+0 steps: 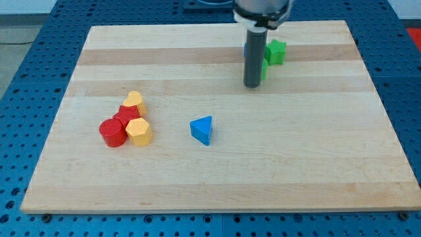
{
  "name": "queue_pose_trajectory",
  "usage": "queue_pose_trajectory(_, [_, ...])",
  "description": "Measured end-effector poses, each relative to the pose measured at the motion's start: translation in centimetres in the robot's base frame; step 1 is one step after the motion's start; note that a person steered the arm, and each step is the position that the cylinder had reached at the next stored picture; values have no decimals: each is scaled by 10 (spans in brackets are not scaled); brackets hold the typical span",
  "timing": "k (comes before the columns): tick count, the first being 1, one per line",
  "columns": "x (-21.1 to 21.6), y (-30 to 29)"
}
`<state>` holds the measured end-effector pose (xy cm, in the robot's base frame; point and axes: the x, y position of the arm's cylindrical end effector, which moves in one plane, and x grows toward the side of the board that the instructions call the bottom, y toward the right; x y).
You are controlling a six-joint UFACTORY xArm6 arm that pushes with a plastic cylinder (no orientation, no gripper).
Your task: Move the blue triangle to the left of the green circle
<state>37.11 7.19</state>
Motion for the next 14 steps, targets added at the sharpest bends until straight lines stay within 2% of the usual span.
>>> queue_pose_trajectory(1, [-19,11])
queue_pose_trajectory(2, [-21,5])
queue_pose_trajectory(3, [25,8])
queue_pose_trajectory(4, [90,6])
queue_pose_trajectory(5, [147,-18])
queue_pose_trajectory(6, [186,-57])
queue_pose_trajectory(7, [187,-97])
queue_pose_trajectory(8, [168,-106])
queue_pose_trajectory(12, [103,-103])
queue_pose_trajectory(14, [70,-60])
